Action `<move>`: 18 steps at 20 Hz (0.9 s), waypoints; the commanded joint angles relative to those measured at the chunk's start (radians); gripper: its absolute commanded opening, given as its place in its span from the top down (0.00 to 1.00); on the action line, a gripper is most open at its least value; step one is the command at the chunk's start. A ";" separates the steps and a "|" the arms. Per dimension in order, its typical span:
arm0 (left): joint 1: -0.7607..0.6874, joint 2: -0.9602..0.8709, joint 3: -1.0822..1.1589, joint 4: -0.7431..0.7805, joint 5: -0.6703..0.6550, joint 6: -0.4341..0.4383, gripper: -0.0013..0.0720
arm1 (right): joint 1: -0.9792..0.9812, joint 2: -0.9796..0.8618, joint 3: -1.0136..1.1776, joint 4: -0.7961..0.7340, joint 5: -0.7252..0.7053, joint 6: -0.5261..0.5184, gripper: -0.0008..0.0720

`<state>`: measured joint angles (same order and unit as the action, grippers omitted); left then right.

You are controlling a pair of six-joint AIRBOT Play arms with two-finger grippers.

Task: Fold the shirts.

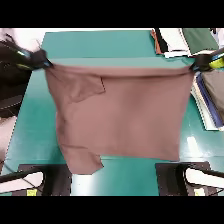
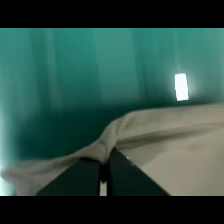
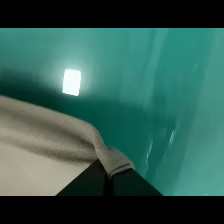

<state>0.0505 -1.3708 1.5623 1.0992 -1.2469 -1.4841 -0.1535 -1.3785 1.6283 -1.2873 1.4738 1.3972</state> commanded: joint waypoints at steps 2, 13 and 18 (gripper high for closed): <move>-0.022 -0.242 -0.047 -0.066 0.152 0.023 0.95 | 0.022 -0.252 0.012 -0.011 -0.072 0.011 0.97; 0.005 -0.282 -0.026 0.071 -0.144 0.089 0.95 | -0.006 -0.232 -0.018 0.045 -0.042 -0.012 0.97; 0.005 -0.282 -0.163 0.061 -0.087 0.043 0.79 | -0.004 -0.127 -0.267 0.048 -0.139 -0.011 0.93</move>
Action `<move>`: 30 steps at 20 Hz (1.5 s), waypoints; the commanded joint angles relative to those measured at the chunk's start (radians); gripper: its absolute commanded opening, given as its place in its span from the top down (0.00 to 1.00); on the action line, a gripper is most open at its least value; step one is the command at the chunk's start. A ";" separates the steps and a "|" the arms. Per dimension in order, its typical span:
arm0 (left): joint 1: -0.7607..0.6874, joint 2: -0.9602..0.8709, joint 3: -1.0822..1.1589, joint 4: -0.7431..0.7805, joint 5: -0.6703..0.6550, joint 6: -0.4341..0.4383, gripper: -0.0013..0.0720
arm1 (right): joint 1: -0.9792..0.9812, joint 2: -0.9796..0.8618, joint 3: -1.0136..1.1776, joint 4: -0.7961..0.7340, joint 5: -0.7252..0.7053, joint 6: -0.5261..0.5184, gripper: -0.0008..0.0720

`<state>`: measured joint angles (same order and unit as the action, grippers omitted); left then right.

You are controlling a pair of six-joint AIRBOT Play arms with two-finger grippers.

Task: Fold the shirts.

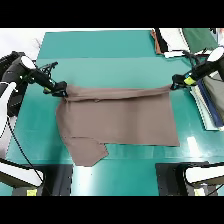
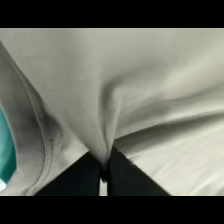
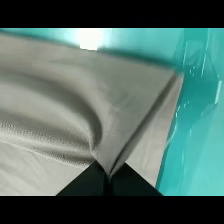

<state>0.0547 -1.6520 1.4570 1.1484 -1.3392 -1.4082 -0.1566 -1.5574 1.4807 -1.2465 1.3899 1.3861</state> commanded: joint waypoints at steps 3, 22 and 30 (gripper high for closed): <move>0.001 0.030 -0.058 0.011 0.011 -0.063 0.24 | -0.005 0.092 -0.160 0.024 -0.099 0.002 0.38; 0.001 0.802 -1.046 -0.098 0.142 -0.087 0.24 | 0.026 0.407 -0.161 0.024 -0.002 0.001 0.39; 0.001 0.802 -1.102 -0.212 0.200 -0.048 0.87 | -0.002 0.408 -0.162 0.022 0.069 0.000 0.39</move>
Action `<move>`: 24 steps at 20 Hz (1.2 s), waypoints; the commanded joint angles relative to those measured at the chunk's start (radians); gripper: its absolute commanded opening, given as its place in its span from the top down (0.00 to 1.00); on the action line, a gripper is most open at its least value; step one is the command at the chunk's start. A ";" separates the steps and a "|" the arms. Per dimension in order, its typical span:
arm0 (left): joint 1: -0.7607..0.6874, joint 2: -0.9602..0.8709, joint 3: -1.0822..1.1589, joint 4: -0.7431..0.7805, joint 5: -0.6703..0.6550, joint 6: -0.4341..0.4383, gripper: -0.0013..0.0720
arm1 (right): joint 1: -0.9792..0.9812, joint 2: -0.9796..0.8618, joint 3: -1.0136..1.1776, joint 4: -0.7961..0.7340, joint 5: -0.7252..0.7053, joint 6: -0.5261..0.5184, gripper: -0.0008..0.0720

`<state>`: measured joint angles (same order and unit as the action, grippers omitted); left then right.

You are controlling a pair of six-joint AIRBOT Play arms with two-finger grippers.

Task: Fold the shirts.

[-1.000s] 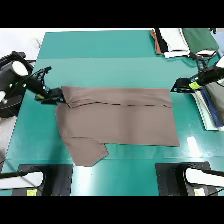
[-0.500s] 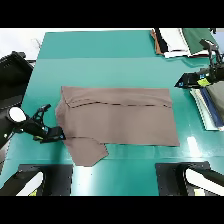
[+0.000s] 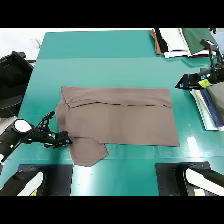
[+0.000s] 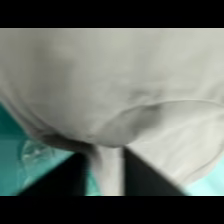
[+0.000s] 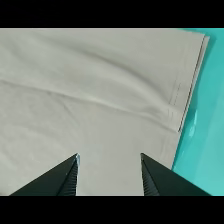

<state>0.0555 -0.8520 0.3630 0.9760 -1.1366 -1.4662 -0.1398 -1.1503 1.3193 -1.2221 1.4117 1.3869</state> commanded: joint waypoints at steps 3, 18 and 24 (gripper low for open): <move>0.000 0.002 0.048 -0.033 -0.061 0.036 0.95 | -0.107 0.048 -0.111 -0.016 0.085 -0.002 0.39; 0.000 0.002 0.146 -0.034 -0.087 0.072 0.95 | -0.398 0.100 -0.848 0.046 -0.019 -0.054 0.39; 0.000 0.003 0.152 -0.019 -0.145 0.071 0.95 | -0.210 0.069 -0.756 0.058 -0.097 -0.053 0.93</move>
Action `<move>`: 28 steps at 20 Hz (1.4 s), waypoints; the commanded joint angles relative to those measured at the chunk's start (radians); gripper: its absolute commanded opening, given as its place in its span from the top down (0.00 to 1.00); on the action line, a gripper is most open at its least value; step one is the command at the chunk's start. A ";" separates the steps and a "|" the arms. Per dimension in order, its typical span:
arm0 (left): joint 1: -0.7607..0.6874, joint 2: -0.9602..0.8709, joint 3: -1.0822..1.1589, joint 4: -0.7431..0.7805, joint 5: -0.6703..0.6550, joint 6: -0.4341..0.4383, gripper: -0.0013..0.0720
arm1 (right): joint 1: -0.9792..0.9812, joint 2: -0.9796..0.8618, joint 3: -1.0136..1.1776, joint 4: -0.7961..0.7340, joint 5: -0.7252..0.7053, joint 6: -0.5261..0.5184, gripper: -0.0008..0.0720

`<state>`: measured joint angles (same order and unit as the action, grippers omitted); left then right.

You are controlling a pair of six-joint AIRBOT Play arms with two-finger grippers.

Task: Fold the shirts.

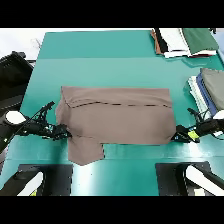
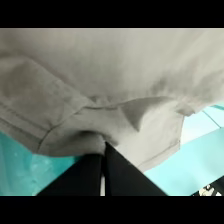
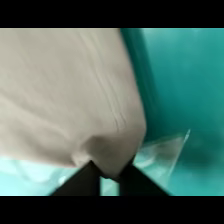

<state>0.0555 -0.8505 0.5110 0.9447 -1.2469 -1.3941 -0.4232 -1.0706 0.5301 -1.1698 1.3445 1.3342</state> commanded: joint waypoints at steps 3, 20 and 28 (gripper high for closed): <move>0.000 0.085 0.008 0.069 -0.071 -0.036 0.95 | 0.136 0.051 0.065 -0.102 0.030 0.000 0.97; 0.000 -0.225 0.456 0.139 0.053 -0.008 0.95 | 0.277 -0.089 0.505 -0.288 0.056 0.055 0.97; 0.000 -0.539 0.674 0.132 0.202 0.004 0.52 | 0.269 -0.448 0.859 -0.031 0.029 0.062 0.78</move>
<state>0.0551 -1.3178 1.1358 1.0904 -1.1244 -1.3888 -0.1562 -1.4128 1.2846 -1.3216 1.3853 1.3941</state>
